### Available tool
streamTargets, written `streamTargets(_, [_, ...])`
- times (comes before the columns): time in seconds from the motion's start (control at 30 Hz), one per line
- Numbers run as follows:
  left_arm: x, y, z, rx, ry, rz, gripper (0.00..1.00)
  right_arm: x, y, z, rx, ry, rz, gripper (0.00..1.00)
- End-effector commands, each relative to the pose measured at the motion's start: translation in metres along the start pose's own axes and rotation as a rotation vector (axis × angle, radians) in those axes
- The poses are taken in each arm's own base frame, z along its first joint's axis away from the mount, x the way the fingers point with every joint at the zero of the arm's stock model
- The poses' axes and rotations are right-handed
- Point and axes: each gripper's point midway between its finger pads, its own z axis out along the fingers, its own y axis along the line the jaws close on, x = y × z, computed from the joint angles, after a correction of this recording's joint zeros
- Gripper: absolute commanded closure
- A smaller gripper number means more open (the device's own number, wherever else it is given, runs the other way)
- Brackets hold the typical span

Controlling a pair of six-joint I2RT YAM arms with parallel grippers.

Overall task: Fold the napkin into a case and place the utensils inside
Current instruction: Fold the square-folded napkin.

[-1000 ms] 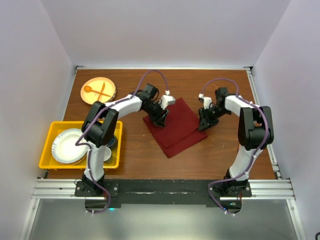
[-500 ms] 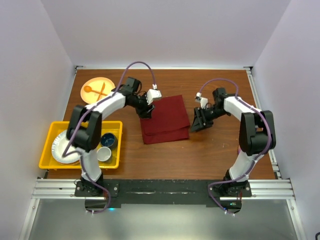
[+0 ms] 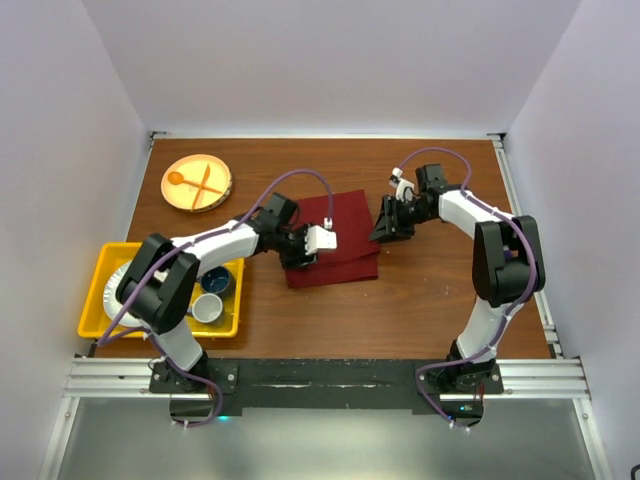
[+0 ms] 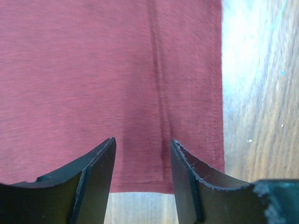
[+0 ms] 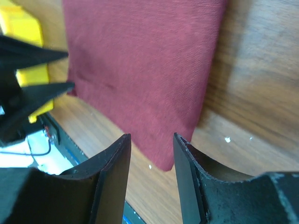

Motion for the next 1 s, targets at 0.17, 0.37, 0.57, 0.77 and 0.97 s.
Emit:
streamTargets(0.17, [-0.011, 0.015, 0.000, -0.099, 0.011, 0.162, 0.44, -0.019, -0.006, 0.012, 0.052, -0.037, 0.011, 0.56])
streamTargets(0.37, [-0.005, 0.004, 0.004, -0.054, 0.035, 0.188, 0.45, -0.014, -0.012, 0.017, 0.061, -0.016, 0.021, 0.57])
streamTargets(0.57, [-0.006, -0.009, 0.004, 0.003, 0.030, 0.217, 0.44, -0.013, -0.013, 0.018, 0.060, -0.011, 0.027, 0.62])
streamTargets(0.77, [-0.001, -0.014, 0.007, 0.042, 0.049, 0.213, 0.44, -0.013, -0.010, 0.016, 0.051, -0.006, 0.024, 0.75])
streamTargets(0.97, [0.002, -0.015, 0.013, 0.048, 0.062, 0.209, 0.49, -0.011, -0.008, 0.015, 0.043, 0.006, 0.025, 0.85])
